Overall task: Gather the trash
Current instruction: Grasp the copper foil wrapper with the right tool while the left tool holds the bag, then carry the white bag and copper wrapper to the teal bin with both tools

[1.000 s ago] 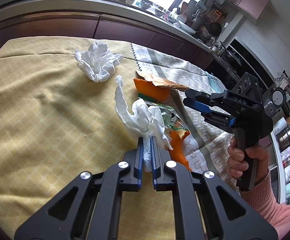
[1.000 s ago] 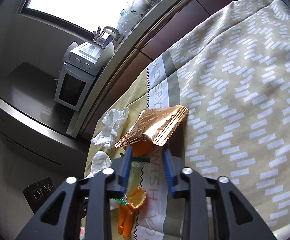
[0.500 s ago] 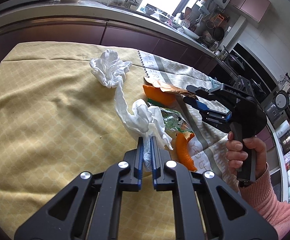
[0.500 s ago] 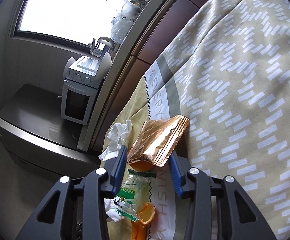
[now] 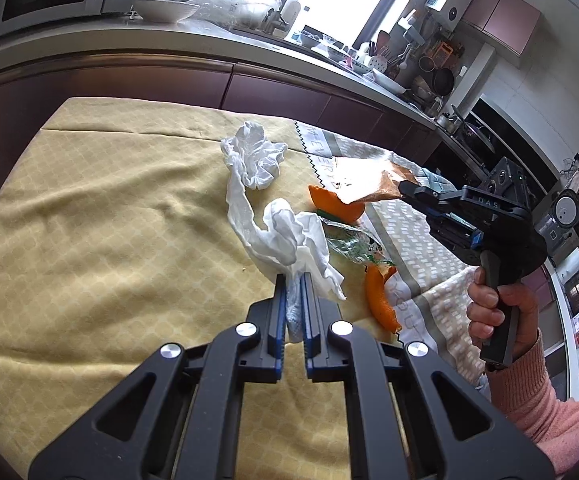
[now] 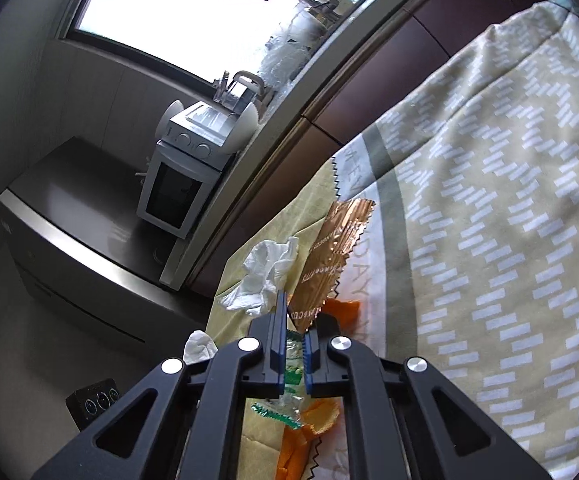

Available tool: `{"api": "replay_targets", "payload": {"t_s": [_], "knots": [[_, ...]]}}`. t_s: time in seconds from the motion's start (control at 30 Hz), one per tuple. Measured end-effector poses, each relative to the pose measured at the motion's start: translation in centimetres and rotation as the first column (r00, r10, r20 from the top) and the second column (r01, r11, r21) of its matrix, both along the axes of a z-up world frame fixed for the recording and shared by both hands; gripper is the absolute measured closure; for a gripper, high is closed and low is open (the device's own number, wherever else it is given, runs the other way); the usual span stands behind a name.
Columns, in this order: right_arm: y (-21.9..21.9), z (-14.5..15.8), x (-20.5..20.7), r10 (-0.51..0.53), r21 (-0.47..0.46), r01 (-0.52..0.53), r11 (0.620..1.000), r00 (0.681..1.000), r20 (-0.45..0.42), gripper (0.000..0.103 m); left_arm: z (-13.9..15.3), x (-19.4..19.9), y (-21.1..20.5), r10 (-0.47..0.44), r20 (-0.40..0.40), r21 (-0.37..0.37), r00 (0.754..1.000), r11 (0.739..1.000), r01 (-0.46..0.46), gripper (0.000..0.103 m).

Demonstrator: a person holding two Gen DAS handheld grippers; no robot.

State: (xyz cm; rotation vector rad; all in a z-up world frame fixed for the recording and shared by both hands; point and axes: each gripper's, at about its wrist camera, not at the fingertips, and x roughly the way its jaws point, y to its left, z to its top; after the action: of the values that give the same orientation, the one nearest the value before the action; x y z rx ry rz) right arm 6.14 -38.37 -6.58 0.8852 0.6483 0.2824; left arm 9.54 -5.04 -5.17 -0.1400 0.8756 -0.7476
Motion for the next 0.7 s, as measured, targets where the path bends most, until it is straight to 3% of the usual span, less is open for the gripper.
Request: {"api": "replay_targets", "payload": {"t_s": [0.33, 0.7], "knots": [[5.0, 3.8, -1.7, 0.155, -0.087, -0.146, 0.985, 0.982, 0.11, 0.098, 1.4, -1.1, 3.5, 0.049, 0.029, -0.022, 0.998, 0.999, -0.049, 0.096], [10.9, 4.7, -1.9, 0.296, -0.125, -0.28, 0.952, 0.946, 0.134, 0.098, 2.3, -2.1, 7.9, 0.114, 0.044, -0.031, 0.992, 0.993, -0.113, 0.096]]}}
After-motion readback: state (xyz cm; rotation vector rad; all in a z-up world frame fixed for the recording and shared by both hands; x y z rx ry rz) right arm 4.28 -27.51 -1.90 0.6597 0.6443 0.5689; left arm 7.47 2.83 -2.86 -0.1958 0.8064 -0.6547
